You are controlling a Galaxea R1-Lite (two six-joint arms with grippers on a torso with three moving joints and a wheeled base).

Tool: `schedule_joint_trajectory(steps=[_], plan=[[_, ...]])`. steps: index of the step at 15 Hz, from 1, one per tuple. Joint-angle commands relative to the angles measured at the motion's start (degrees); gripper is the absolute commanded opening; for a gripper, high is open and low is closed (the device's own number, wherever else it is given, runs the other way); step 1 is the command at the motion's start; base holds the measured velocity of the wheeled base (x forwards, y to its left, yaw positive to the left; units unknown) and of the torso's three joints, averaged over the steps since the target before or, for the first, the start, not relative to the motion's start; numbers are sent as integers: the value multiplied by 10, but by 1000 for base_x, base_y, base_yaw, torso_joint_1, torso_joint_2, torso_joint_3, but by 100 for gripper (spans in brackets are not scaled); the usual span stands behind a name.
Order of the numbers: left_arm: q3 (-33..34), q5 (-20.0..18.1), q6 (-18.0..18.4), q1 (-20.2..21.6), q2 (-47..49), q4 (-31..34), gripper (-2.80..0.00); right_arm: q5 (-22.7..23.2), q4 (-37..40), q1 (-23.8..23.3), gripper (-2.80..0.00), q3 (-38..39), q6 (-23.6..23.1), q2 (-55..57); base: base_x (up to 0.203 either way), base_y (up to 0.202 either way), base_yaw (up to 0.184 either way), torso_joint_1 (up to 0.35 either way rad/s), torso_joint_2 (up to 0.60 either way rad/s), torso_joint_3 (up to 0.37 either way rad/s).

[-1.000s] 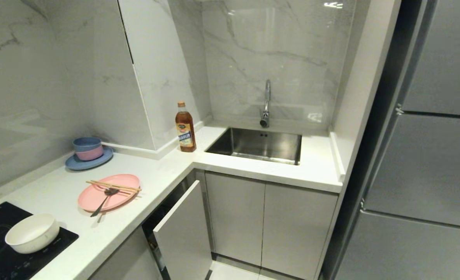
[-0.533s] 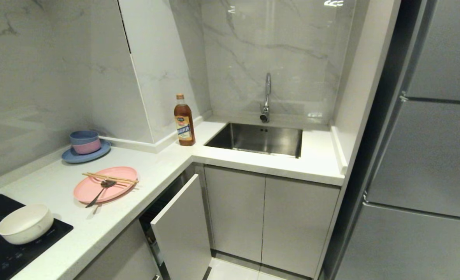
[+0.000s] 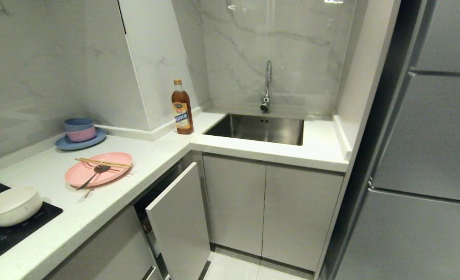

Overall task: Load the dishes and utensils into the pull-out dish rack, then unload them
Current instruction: Open the cupboard

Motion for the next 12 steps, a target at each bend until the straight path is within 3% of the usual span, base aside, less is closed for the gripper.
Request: schedule_joint_trajectory(steps=[1,12], plan=[[0,1,0,0,0,0,-280,0,0,0,-280,1,0,0,0,0,0,-232,554,316],[0,1,0,0,0,0,-280,0,0,0,-280,1,0,0,0,0,0,-192,467,281]])
